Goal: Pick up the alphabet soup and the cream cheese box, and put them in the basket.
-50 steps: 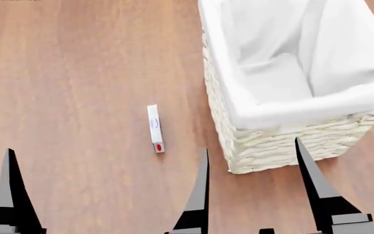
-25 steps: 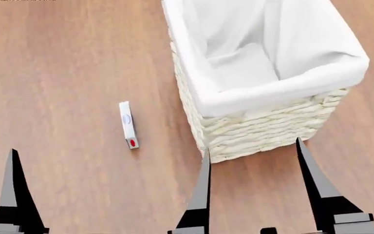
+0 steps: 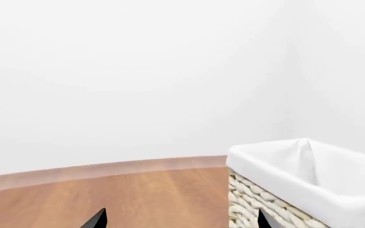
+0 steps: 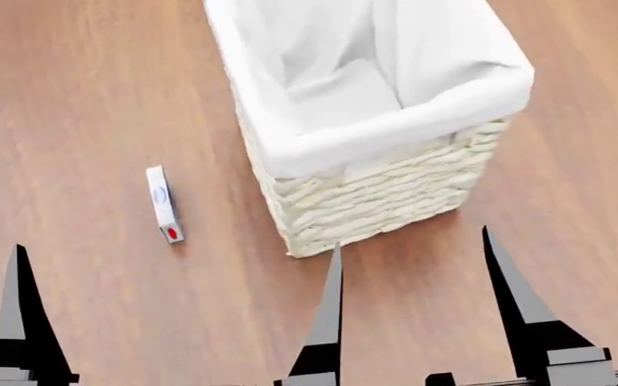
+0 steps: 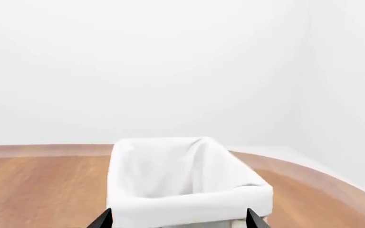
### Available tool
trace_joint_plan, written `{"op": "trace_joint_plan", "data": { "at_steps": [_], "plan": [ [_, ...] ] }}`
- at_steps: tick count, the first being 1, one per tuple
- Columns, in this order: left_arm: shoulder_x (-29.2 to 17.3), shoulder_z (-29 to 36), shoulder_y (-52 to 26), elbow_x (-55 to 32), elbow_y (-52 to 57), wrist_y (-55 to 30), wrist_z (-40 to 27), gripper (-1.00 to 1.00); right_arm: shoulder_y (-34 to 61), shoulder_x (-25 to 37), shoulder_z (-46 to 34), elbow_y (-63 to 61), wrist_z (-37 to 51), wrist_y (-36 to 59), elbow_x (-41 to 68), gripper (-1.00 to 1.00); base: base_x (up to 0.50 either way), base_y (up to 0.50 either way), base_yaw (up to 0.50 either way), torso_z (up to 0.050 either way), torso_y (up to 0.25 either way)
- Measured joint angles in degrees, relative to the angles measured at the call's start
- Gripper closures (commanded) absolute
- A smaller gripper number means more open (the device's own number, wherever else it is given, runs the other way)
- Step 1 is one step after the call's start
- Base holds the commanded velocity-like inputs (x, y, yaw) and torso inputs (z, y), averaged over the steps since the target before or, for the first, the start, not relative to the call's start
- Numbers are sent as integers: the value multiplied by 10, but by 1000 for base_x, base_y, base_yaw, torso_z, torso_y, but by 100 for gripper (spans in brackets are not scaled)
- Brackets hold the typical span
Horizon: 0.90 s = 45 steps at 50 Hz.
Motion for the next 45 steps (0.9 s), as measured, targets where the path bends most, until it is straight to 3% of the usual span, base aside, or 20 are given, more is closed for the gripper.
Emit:
{"op": "trace_joint_plan", "data": {
  "at_steps": [28, 45],
  "plan": [
    [-5, 1, 4, -7, -5, 9, -3, -100, -17, 17, -3, -46, 32, 48, 20, -100, 0, 0, -31, 0, 0],
    [-5, 3, 2, -11, -20, 15, -4, -100, 21, 213, -96, -65, 309, 34, 236, -100, 0, 0, 0, 0, 0]
  ]
}}
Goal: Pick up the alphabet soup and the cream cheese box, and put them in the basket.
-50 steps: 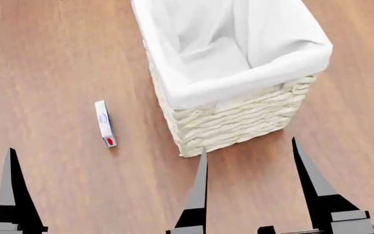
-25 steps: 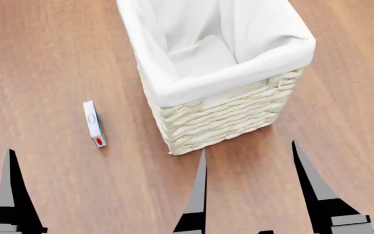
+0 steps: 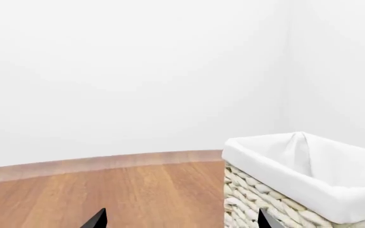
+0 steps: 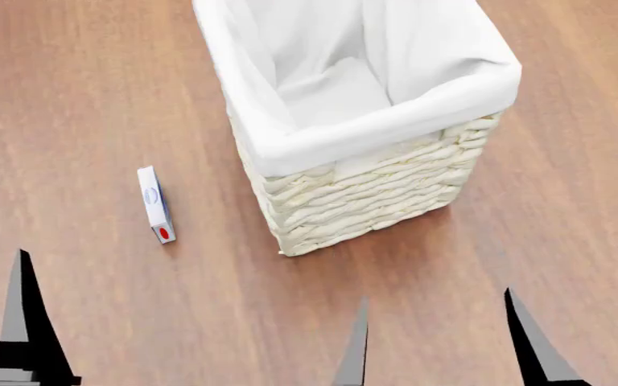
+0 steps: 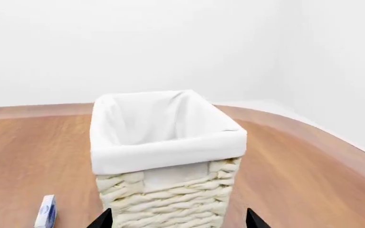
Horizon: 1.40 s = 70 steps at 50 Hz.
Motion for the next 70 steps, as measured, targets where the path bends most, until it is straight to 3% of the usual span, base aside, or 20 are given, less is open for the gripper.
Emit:
{"op": "trace_joint_plan", "data": {
  "at_steps": [9, 20, 70],
  "plan": [
    [0, 5, -2, 0, -2, -1, 0, -100, -4, 71, -37, 1, 85, -30, 66, -100, 0, 0, 0, 0, 0],
    [-1, 10, -6, 1, -6, -3, 0, -100, -33, 115, -54, 14, 126, -69, 101, -100, 0, 0, 0, 0, 0],
    [-2, 19, -4, -11, -36, 17, 0, -100, -160, 172, -62, 59, 143, -155, 181, -100, 0, 0, 0, 0, 0]
  ]
}}
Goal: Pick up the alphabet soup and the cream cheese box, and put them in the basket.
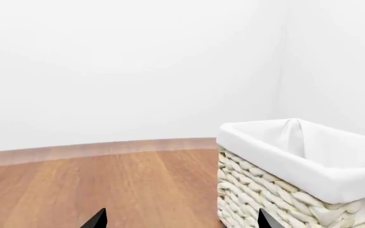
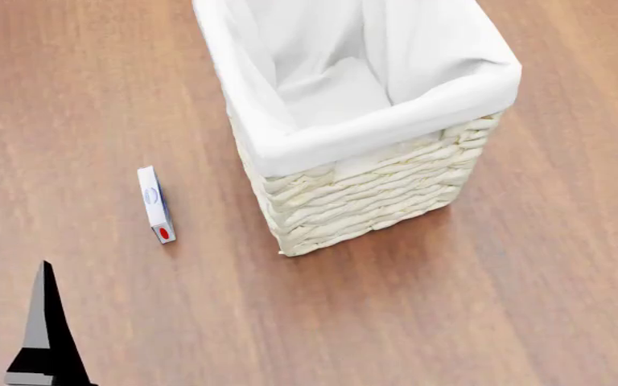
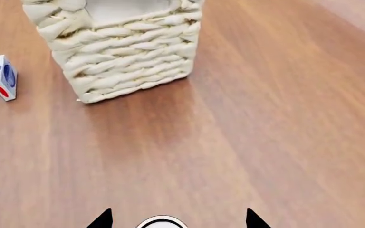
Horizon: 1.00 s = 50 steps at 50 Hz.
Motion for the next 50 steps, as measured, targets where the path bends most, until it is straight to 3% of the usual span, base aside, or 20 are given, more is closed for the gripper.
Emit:
{"op": "trace_joint_plan", "data": {
  "at_steps": [22, 50],
  "plan": [
    [-5, 3, 1, -4, 2, 2, -1, -100, -33, 0, -19, 13, -9, -12, -5, -100, 0, 0, 0, 0, 0],
    [-7, 2, 3, -6, -7, 10, -7, -100, 10, -12, -26, 28, -29, 6, 31, -100, 0, 0, 0, 0, 0]
  ]
}}
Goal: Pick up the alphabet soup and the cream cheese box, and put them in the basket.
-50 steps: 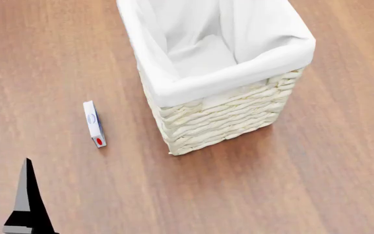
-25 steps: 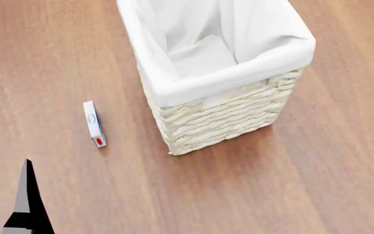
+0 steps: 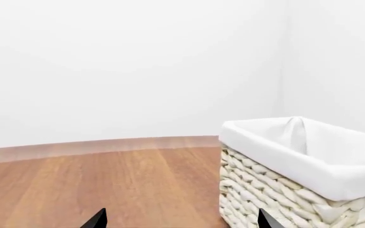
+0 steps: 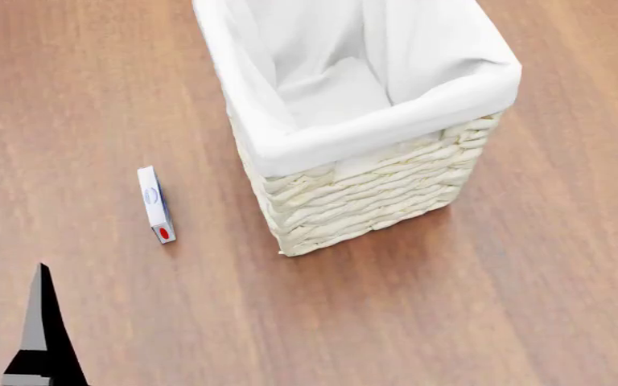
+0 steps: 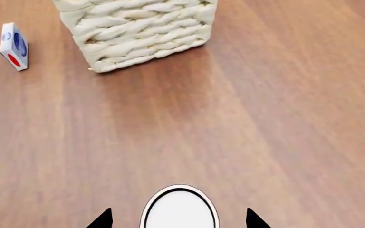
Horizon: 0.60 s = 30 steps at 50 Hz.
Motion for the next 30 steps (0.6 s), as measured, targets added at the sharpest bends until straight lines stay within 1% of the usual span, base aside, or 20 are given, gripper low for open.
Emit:
{"op": "trace_joint_plan", "data": {
  "at_steps": [30],
  "plan": [
    [-3, 1, 0, -3, -2, 2, -6, -100, 30, -36, -22, 72, -45, 9, -10, -100, 0, 0, 0, 0, 0]
  ]
}}
